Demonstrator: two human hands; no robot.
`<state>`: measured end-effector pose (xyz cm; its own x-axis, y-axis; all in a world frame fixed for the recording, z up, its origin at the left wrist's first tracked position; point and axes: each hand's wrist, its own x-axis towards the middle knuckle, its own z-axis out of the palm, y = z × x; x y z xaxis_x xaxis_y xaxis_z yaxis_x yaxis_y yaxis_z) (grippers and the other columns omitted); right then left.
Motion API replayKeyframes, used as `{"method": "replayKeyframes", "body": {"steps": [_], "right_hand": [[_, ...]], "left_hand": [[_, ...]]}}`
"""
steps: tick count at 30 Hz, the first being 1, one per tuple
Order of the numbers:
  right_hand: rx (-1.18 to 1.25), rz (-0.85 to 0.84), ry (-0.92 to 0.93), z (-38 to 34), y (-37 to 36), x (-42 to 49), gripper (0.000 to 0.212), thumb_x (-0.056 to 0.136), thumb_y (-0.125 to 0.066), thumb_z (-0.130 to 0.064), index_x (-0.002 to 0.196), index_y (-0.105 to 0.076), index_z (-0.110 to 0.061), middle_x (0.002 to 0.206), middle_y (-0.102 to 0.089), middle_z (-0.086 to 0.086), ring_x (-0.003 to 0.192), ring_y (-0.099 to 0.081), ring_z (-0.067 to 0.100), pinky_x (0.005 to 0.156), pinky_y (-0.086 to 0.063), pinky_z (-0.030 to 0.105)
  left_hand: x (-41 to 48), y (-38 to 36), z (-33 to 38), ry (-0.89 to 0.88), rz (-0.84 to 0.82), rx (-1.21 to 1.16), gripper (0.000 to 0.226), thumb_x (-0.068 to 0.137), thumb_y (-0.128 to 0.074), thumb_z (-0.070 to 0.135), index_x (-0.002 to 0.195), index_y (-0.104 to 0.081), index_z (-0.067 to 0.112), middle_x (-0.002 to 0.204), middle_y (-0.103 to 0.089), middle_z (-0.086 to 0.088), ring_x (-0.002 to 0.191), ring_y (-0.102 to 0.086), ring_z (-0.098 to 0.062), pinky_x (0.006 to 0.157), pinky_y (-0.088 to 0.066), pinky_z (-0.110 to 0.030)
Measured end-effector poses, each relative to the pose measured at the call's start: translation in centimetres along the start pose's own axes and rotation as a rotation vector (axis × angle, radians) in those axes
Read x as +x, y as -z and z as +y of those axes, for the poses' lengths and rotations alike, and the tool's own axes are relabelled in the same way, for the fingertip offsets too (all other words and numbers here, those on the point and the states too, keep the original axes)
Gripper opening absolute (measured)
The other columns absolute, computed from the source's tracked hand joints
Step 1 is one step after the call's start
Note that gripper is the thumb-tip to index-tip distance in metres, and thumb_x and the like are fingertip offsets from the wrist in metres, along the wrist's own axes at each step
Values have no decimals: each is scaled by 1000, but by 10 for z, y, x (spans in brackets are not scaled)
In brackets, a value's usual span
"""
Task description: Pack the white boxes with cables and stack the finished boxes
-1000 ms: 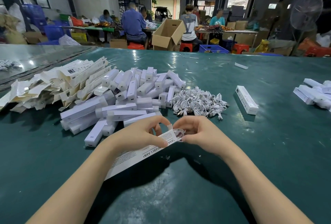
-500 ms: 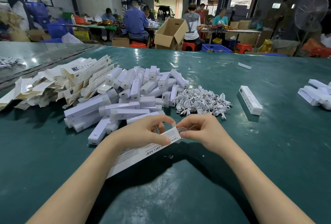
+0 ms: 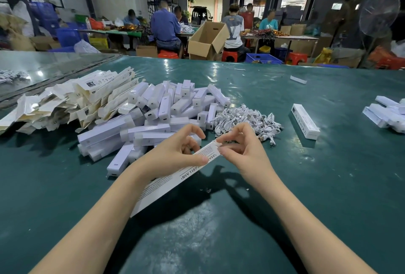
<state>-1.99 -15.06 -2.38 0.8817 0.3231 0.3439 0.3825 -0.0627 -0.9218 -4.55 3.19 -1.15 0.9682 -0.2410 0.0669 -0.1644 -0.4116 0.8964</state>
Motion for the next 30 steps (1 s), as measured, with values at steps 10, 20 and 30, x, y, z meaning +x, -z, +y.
{"method": "replayKeyframes", "body": {"steps": [10, 20, 30], "right_hand": [[-275, -71, 142, -1, -2, -1, 38, 82, -58, 3, 78, -40, -31, 85, -63, -21, 85, -58, -16, 78, -41, 5], [-150, -10, 94, 1, -1, 3, 39, 83, -55, 8, 78, -41, -28, 88, -63, -10, 81, -61, 3, 83, -46, 20], [-104, 42, 100, -2, -5, 1, 44, 78, -54, 13, 80, -39, -28, 92, -67, 2, 91, -65, 6, 87, -48, 22]], "left_hand": [[3, -5, -4, -62, 171, 31, 28, 79, -72, 19, 92, -57, 39, 76, -47, 7, 61, -39, -13, 64, -38, -28], [5, -18, 4, -93, 208, -12, 28, 80, -69, 16, 96, -59, 38, 79, -45, -2, 63, -38, -18, 65, -36, -29], [6, -21, 9, -91, 223, 24, 27, 82, -66, 19, 102, -59, 36, 78, -46, 3, 61, -40, -15, 62, -36, -23]]}}
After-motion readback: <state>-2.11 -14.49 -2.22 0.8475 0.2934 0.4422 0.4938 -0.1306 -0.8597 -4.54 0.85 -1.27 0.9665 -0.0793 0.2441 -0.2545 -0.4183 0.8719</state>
